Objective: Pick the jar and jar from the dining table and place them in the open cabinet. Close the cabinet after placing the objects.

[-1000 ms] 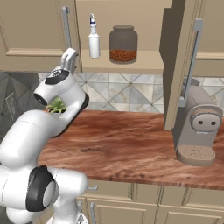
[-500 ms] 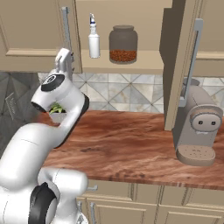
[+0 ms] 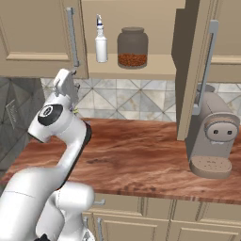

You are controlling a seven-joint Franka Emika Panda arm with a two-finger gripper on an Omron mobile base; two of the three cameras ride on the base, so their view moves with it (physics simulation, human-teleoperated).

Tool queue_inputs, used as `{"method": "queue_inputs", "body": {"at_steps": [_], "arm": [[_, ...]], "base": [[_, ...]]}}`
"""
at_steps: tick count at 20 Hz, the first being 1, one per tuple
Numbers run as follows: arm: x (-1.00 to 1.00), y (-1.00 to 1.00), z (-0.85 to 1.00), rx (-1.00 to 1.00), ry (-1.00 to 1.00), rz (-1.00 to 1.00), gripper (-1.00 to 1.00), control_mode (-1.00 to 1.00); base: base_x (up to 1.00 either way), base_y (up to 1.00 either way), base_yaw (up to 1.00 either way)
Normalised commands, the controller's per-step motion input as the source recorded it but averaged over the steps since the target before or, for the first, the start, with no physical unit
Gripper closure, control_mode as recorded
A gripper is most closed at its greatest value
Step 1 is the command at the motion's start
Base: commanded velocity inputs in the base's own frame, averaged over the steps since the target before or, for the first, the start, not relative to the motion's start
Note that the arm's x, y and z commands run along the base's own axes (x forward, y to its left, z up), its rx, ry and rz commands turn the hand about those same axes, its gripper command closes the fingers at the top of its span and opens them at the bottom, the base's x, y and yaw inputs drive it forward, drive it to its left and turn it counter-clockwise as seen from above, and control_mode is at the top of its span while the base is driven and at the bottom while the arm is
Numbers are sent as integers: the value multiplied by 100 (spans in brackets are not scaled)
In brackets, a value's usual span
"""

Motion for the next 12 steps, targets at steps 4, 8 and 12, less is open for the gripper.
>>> {"method": "queue_inputs", "body": {"at_steps": [4,8,12], "arm": [[-47,0,12,16,16,-24,-100,-100],[-59,0,4,20,19,-23,-100,-100],[-60,0,0,21,18,-21,-100,-100]], "base": [[0,0,0],[0,0,0],[0,0,0]]}}
